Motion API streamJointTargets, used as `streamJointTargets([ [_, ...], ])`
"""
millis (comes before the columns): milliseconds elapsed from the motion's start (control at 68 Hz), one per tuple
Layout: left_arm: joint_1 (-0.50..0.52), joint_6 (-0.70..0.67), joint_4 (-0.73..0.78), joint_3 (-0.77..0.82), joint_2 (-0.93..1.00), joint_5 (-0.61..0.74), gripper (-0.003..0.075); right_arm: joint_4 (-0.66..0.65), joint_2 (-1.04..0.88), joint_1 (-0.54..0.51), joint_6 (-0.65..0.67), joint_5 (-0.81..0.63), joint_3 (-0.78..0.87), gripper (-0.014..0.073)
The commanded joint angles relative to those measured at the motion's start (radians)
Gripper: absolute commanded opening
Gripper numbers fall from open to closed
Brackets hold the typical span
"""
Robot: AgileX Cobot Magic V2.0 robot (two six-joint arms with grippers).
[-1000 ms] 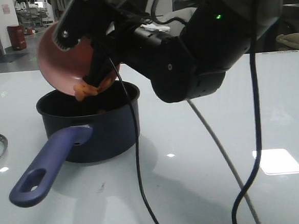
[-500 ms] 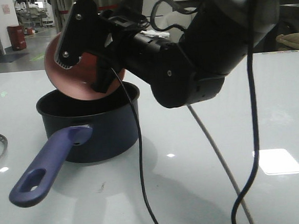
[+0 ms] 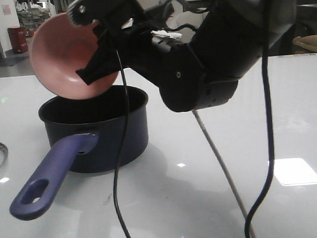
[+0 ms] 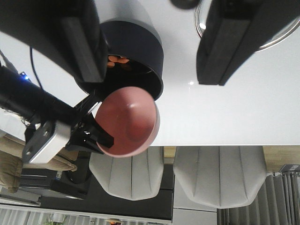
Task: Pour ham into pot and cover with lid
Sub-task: 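Tilt the pink bowl with the right gripper to pour ham into pot, then carry the empty bowl back and lower it onto the table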
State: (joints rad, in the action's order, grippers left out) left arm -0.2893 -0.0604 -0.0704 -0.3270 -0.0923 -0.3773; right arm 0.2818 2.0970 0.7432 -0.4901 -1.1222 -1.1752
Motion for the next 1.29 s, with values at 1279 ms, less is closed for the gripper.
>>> streamJointTargets([
  [1279,-0.01,-0.001,-0.004,-0.026,-0.011,0.082,0.0455,0.117,-0.357,-0.684,0.204,1.731,-0.029,0.0139],
])
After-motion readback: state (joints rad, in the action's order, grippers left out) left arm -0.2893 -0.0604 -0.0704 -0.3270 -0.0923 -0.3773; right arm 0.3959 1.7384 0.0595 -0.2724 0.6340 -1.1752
